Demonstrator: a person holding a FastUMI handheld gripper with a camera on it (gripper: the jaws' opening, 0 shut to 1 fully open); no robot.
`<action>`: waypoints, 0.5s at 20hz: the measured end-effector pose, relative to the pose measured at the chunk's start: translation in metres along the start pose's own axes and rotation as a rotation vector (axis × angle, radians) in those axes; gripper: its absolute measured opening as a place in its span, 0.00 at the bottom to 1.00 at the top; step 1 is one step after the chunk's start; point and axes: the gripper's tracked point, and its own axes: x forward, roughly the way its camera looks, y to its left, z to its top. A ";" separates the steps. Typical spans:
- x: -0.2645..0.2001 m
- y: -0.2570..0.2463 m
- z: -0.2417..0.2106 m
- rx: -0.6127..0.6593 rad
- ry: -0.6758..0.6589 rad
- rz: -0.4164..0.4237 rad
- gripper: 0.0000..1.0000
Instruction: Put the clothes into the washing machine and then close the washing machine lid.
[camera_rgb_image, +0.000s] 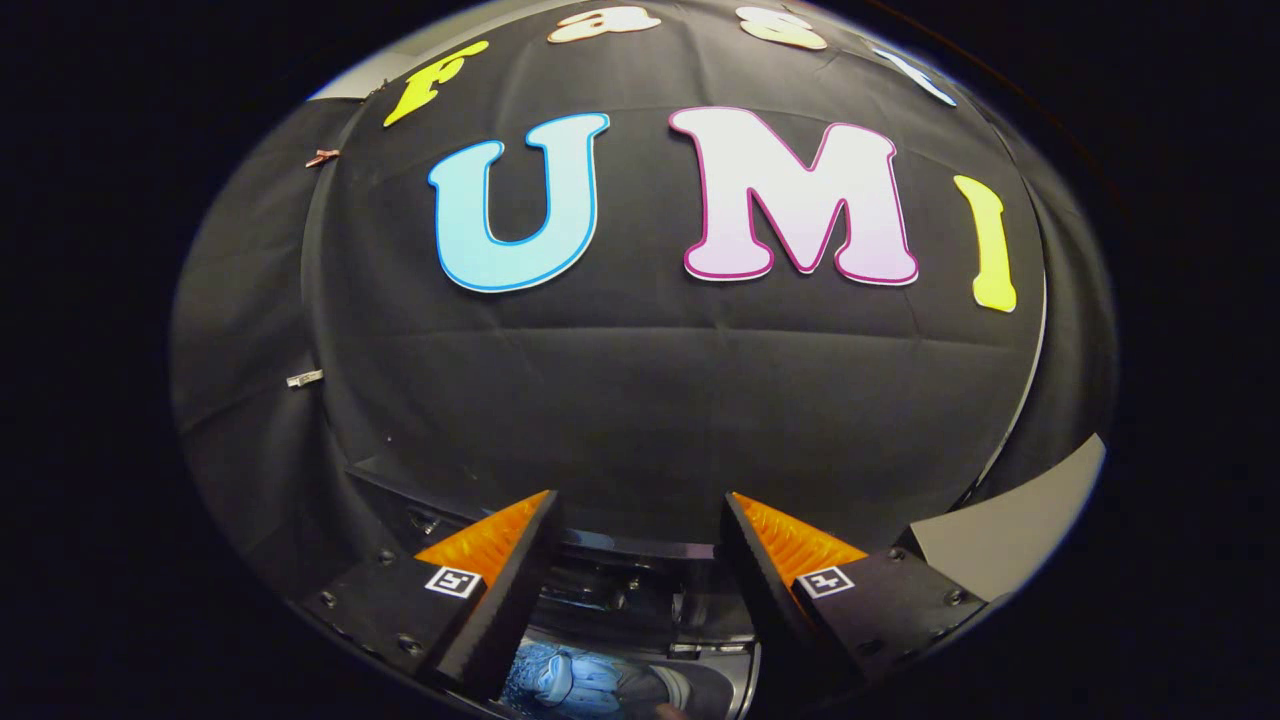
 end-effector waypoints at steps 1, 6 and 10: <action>-0.005 0.000 -0.002 -0.006 0.003 -0.004 0.99; -0.041 0.008 -0.014 -0.009 0.008 -0.023 0.99; -0.068 0.013 -0.027 -0.003 0.037 -0.022 0.99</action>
